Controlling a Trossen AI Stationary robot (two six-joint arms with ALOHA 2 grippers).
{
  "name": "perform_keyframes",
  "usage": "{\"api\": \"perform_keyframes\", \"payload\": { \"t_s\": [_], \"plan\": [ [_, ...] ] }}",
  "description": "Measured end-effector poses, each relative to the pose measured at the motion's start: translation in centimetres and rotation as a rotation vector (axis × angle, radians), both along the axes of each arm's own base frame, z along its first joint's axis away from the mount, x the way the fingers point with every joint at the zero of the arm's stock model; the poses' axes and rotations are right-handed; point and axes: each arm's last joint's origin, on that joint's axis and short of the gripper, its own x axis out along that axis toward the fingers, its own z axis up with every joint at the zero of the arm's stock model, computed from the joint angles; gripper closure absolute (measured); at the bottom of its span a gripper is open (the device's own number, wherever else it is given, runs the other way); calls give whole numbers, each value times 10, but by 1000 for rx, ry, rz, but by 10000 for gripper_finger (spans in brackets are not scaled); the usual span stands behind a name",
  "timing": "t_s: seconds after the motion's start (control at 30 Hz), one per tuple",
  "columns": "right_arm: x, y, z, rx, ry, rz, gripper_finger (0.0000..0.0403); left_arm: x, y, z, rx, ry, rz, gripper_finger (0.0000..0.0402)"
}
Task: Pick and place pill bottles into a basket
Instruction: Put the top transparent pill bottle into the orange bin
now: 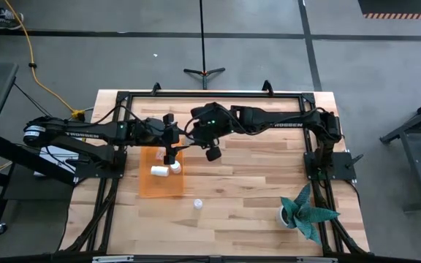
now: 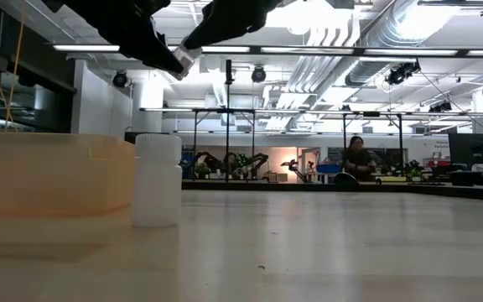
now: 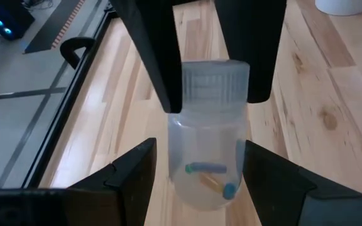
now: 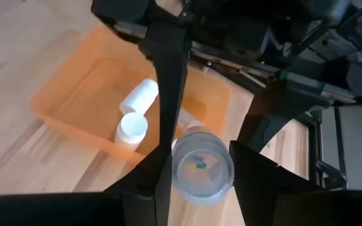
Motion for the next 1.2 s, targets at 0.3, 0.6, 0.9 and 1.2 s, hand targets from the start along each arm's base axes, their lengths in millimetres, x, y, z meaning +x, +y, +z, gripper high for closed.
{"api": "perform_keyframes", "payload": {
  "t_s": [0.3,0.6,0.9,1.2],
  "plan": [
    [2,-1,3,3,-34,3,274,-1,1,-1,20,10,33,148],
    [1,-3,2,8,-21,-5,269,-2,1,-2,30,28,37,222],
    [-4,-4,-5,19,71,-99,234,-9,1,-6,31,101,54,201],
    [-12,-18,-12,-18,173,-211,210,-23,1,-5,-114,133,168,222]
  ]
}}
